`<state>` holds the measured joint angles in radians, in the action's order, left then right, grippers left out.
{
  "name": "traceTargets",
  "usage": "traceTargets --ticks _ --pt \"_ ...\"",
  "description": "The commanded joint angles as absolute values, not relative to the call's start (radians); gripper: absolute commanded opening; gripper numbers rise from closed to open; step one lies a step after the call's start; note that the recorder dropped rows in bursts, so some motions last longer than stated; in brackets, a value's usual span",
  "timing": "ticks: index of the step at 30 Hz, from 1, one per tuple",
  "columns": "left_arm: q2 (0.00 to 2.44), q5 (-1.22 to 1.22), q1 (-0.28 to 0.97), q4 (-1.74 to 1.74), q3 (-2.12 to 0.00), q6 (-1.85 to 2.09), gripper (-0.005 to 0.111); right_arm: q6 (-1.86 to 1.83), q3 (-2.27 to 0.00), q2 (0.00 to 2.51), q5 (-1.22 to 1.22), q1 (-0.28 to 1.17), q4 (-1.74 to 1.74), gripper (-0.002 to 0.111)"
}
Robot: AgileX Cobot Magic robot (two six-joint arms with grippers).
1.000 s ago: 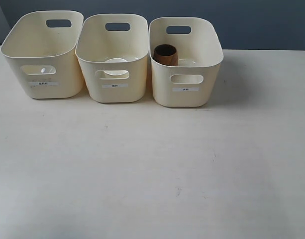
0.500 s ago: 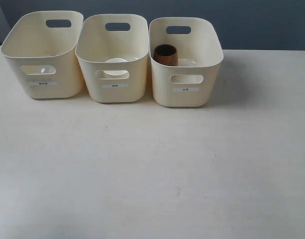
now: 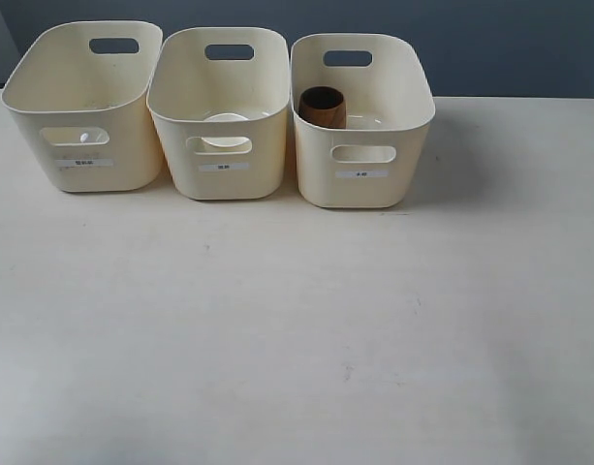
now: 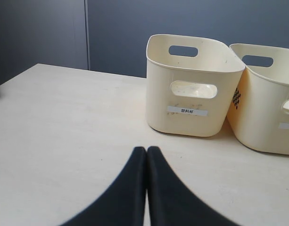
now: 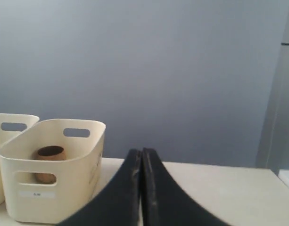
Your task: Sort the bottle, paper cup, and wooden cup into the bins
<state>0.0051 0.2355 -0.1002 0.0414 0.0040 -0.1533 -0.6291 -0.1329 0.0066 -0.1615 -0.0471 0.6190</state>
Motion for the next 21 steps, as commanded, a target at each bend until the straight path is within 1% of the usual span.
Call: traceTargets --ticks 1,14,15,19,21 --pt "0.000 0.231 -0.097 0.042 0.000 -0.155 0.000 -0.636 -0.003 0.000 -0.035 -0.052 0.638 0.000" --pt "0.000 0.231 -0.097 0.042 0.000 -0.155 0.000 -0.629 0.000 0.000 -0.073 -0.047 0.572 0.000" --pt "0.000 0.231 -0.097 0.042 0.000 -0.155 0.000 -0.589 0.000 0.000 -0.081 -0.047 0.515 0.000" --pt "0.000 0.231 -0.097 0.042 0.000 -0.155 0.000 -0.198 0.000 0.000 -0.097 -0.047 0.114 0.000" --pt "0.000 0.231 -0.097 0.042 0.000 -0.155 0.000 -0.069 0.000 0.000 -0.093 -0.047 0.000 0.000"
